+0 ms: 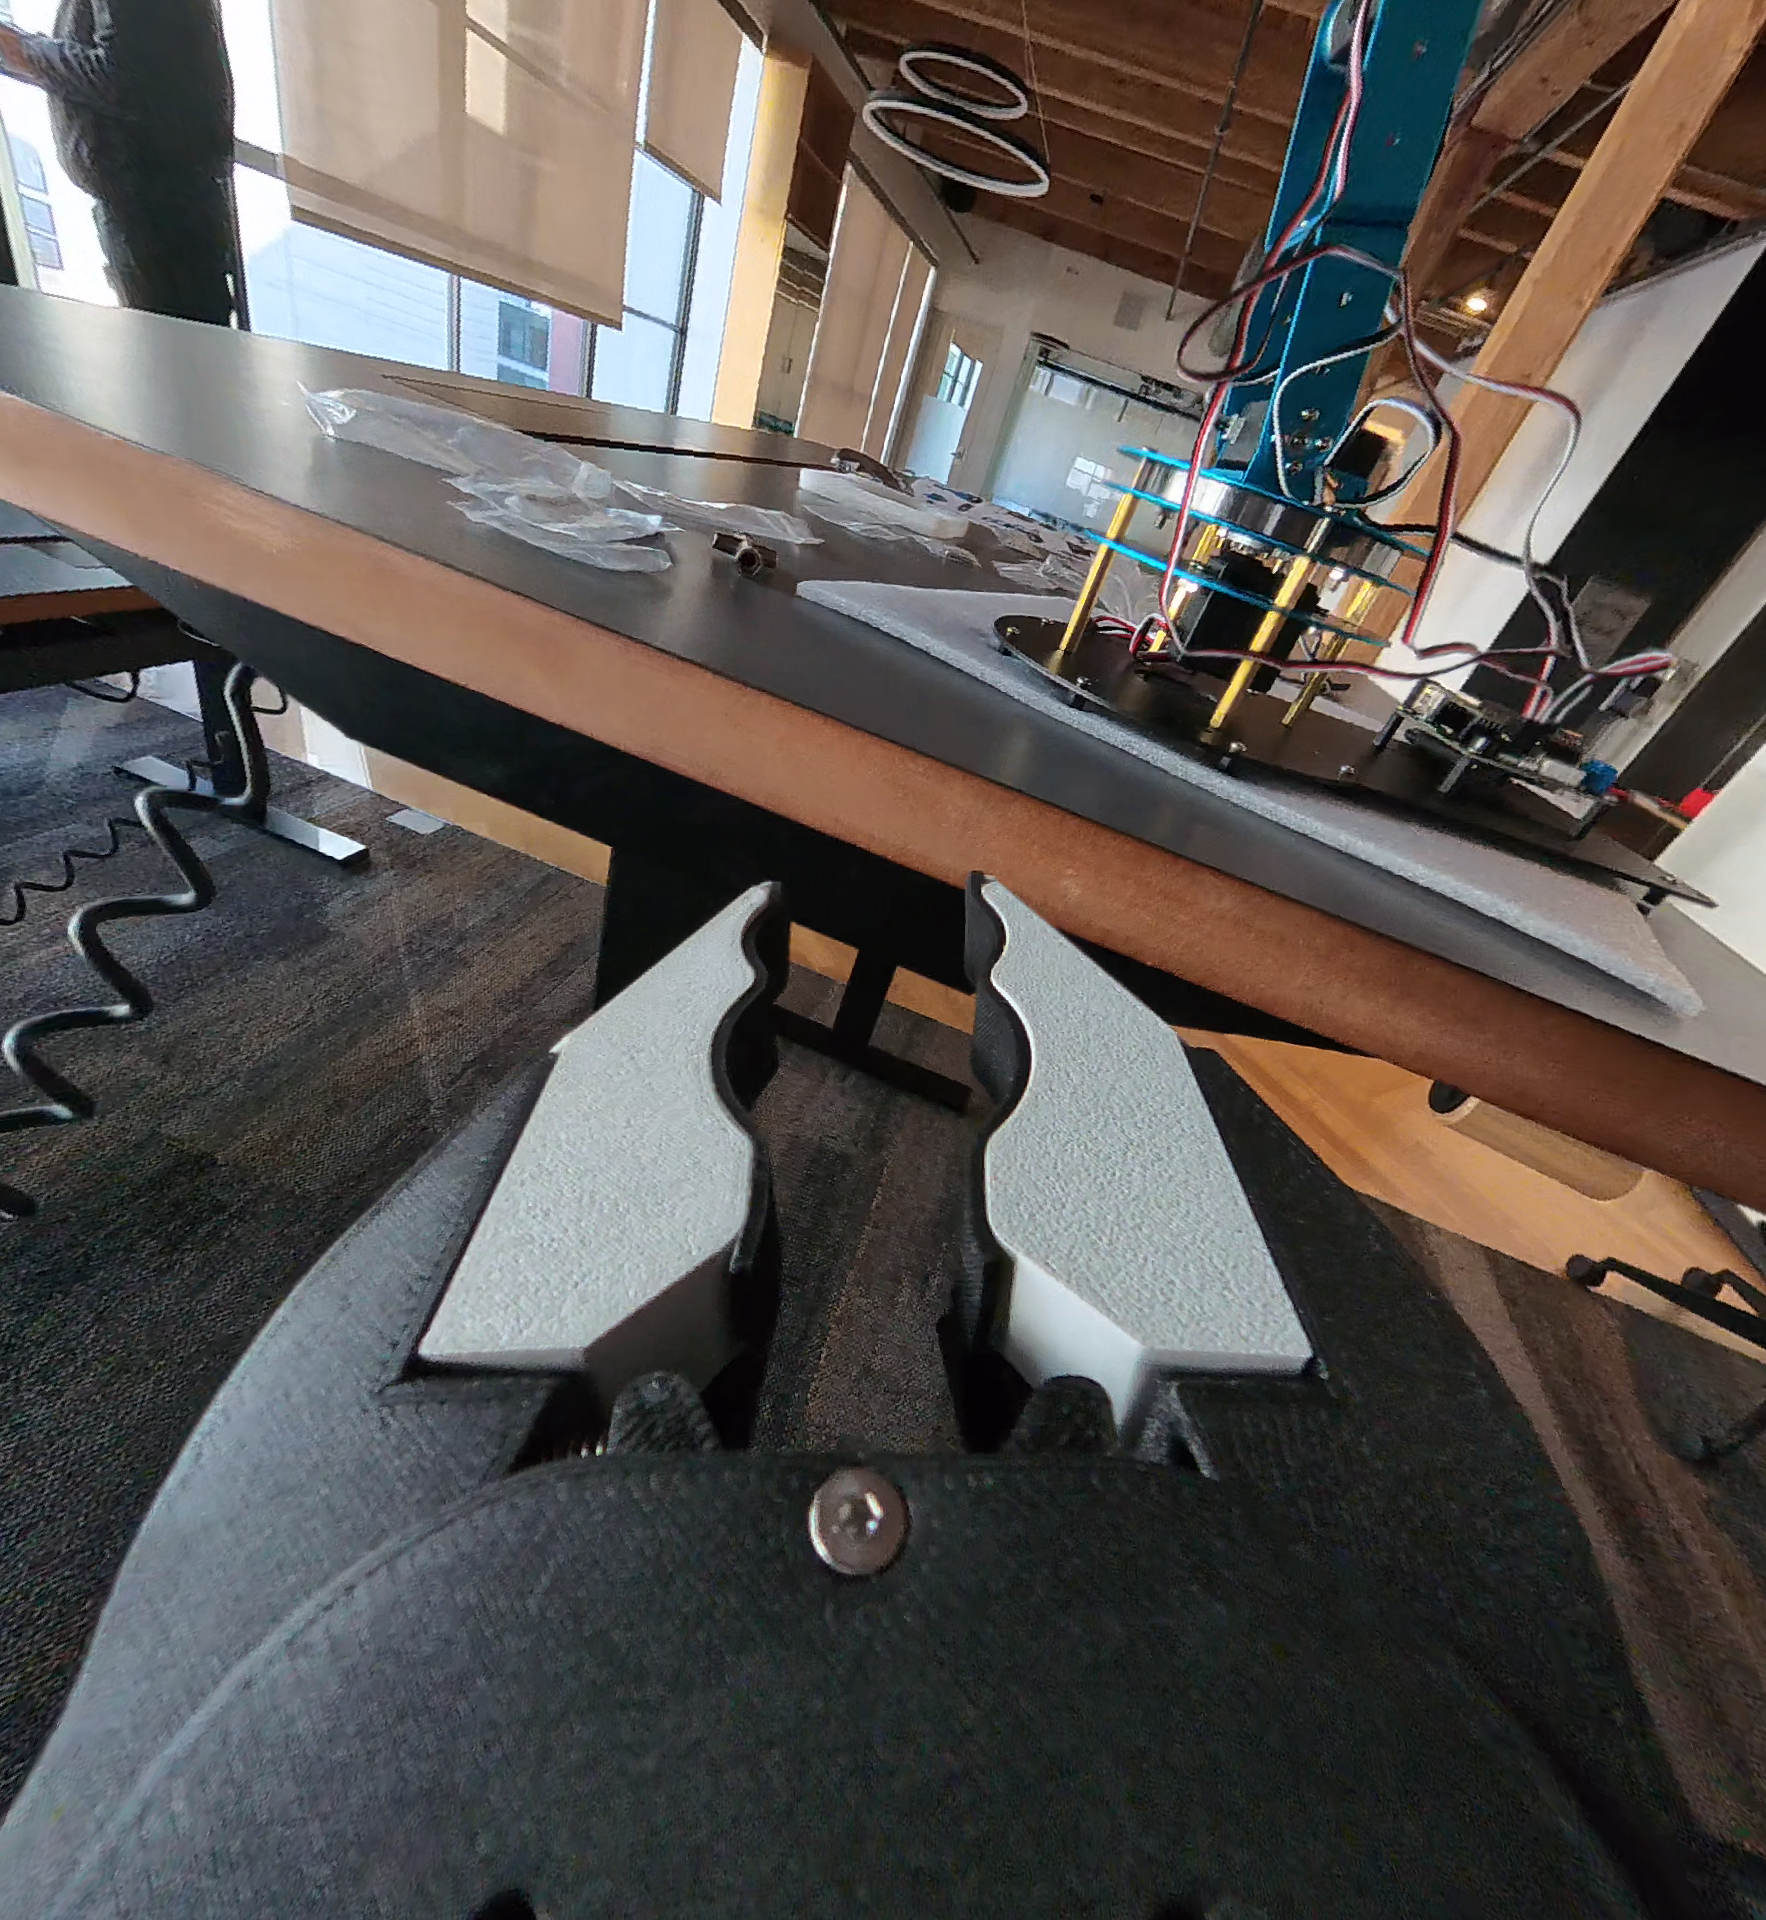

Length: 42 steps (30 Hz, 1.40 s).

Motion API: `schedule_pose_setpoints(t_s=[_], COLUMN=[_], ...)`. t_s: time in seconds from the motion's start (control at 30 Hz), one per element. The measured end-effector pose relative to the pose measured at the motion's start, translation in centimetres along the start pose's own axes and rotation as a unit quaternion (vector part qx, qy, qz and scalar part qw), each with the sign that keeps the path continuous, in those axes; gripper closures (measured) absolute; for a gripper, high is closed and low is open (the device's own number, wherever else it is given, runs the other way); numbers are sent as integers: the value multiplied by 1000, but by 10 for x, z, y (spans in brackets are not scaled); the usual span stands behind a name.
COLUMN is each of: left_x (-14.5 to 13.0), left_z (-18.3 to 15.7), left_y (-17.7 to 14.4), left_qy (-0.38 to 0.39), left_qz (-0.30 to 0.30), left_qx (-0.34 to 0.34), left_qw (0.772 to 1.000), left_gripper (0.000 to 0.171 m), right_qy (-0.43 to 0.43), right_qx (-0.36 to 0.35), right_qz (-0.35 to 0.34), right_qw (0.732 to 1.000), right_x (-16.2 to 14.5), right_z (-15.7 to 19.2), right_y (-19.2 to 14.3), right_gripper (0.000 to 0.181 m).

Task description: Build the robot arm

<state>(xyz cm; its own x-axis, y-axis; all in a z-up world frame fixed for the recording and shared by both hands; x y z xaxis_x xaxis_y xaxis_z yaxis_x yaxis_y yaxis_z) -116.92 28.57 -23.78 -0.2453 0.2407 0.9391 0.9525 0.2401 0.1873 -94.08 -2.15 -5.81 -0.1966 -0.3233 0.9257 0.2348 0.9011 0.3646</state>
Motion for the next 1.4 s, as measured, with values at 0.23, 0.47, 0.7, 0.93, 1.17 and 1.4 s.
schedule_pose_setpoints(t_s=[0.23,0.47,0.7,0.93,1.17,1.4], left_x=[44,85,143,179,163,156], left_z=[-20,-53,-102,-168,-238,-278], left_y=[6,-7,19,68,72,63], left_qy=[-5,9,23,26,4,-1], left_qz=[1,47,44,12,-40,-7], left_qx=[-58,-121,-199,-208,-94,-22], left_qw=[998,992,979,978,995,1000], left_gripper=[152,157,155,153,151,151], right_qy=[-19,-53,-89,-114,-80,-61], right_qx=[-17,-47,-62,-3,119,245], right_qz=[8,28,117,134,194,203], right_qw=[1000,997,987,984,970,946], right_x=[26,89,89,54,17,4], right_z=[-24,-64,-98,-133,-212,-227], right_y=[-4,-40,-71,-112,-155,-133], right_gripper=[174,175,175,175,175,175])
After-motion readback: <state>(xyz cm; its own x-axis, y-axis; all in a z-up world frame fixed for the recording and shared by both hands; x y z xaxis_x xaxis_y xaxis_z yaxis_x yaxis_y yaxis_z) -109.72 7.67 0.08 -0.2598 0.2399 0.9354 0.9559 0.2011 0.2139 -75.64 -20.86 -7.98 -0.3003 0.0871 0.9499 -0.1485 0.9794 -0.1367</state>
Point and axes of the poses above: each gripper's, where its closed fingertips meet, y out along the fingers, x out of its top, z = x × y across the jaws, the point moved 9 cm from there along -y, back along the fingers, and after that the axes turned 12 degrees about -z, right-handed, at the moved point
